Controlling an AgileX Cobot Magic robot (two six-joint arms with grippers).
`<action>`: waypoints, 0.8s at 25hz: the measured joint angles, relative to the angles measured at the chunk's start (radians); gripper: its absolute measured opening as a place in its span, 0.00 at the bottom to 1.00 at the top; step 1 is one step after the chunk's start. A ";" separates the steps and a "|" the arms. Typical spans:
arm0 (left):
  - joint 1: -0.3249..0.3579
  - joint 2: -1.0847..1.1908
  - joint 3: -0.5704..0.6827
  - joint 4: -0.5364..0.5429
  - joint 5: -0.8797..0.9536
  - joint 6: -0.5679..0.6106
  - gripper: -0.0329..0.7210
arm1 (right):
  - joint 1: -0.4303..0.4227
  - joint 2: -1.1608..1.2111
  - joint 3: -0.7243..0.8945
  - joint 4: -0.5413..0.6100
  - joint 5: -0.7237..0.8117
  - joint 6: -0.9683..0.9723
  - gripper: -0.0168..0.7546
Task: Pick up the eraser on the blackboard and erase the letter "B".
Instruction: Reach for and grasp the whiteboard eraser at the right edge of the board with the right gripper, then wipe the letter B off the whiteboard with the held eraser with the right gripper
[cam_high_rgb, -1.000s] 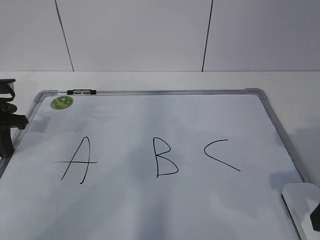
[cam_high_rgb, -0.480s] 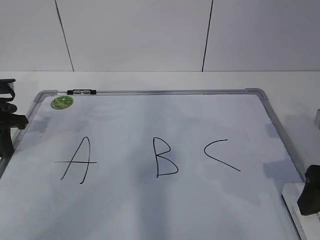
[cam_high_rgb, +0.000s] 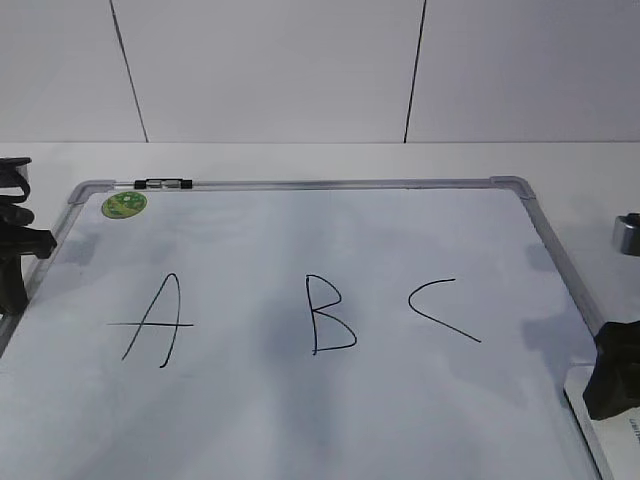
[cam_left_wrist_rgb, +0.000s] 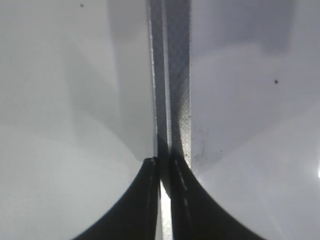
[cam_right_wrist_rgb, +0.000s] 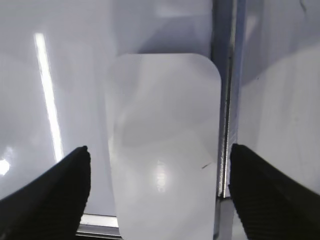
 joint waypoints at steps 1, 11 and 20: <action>0.000 0.000 0.000 0.000 0.000 0.000 0.08 | 0.000 0.000 -0.001 0.000 0.000 0.000 0.90; 0.000 0.000 0.000 0.000 0.000 0.000 0.08 | 0.000 0.068 -0.002 -0.001 0.012 -0.017 0.90; 0.000 0.000 0.000 0.000 0.000 0.000 0.08 | 0.000 0.089 -0.002 -0.001 0.059 -0.044 0.90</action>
